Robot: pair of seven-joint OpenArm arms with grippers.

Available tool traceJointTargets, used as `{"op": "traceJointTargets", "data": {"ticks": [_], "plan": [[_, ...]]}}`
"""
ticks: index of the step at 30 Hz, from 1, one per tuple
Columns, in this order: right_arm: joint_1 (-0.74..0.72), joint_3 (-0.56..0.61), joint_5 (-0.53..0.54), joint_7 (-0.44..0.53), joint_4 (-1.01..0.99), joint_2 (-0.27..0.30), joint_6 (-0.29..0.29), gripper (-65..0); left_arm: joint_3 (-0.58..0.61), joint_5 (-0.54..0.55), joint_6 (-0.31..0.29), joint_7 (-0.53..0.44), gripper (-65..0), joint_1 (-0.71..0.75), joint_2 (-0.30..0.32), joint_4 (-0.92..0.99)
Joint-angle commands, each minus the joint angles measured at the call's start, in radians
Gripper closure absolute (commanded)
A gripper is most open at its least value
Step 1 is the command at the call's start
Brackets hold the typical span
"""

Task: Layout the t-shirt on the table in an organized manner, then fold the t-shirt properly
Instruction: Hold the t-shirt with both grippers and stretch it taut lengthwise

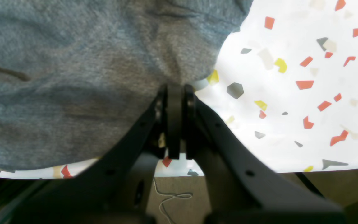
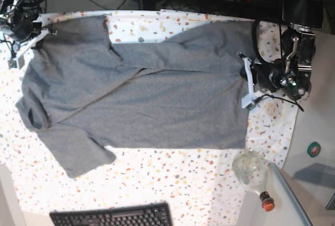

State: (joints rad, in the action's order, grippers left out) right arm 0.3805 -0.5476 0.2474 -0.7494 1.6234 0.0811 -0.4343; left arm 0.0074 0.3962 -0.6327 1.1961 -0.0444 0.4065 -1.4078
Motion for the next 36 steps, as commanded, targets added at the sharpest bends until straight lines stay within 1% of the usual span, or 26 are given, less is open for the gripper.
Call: {"op": "traceJointTargets", "data": {"ticks": [1,12,15,17,20,23,25,27,30,33,36], "plan": [[-0.002,-0.002,0.005,0.015,0.018,0.009,0.002,0.0,-0.011,0.007,-0.005,0.005,-1.8,-0.007,0.009,-0.038],[-0.004,-0.001,0.005,0.014,0.018,0.007,0.002,0.0,-0.016,0.002,0.001,0.011,0.0,0.021,0.009,-0.077],[-0.004,-0.007,0.005,0.014,0.018,0.007,0.002,0.0,-0.017,0.004,0.001,0.011,0.0,0.021,0.027,-0.089],[-0.004,-0.009,0.005,0.014,0.022,0.012,0.002,0.0,-0.030,0.005,0.001,0.011,0.0,0.028,0.029,-0.132],[-0.004,-0.009,0.005,0.018,0.042,0.016,0.002,0.0,-0.157,0.008,0.001,0.029,0.0,0.074,0.019,-0.258],[0.001,-0.010,0.005,0.018,0.099,0.016,0.002,0.0,-0.277,0.008,0.001,0.120,0.0,0.079,-0.013,-0.402],[-0.004,-0.010,0.005,0.015,0.136,0.016,0.002,0.0,-0.324,0.008,0.001,0.144,0.0,0.082,-0.022,-0.485],[-0.007,-0.010,0.005,0.015,0.168,0.016,0.004,0.0,-0.314,0.002,0.001,0.144,0.0,0.082,-0.021,-0.514],[-0.022,-0.010,0.003,0.015,0.182,0.016,0.007,0.0,-0.277,-0.010,0.001,0.144,0.0,0.087,-0.022,-0.485],[-0.019,-0.010,0.003,0.015,0.180,0.016,0.007,0.0,-0.228,-0.069,0.001,0.141,0.0,0.091,-0.025,-0.430],[-0.018,-0.010,0.003,0.014,0.177,0.009,0.007,0.0,-0.221,-0.135,0.001,0.080,0.0,0.133,-0.047,-0.414]]}}
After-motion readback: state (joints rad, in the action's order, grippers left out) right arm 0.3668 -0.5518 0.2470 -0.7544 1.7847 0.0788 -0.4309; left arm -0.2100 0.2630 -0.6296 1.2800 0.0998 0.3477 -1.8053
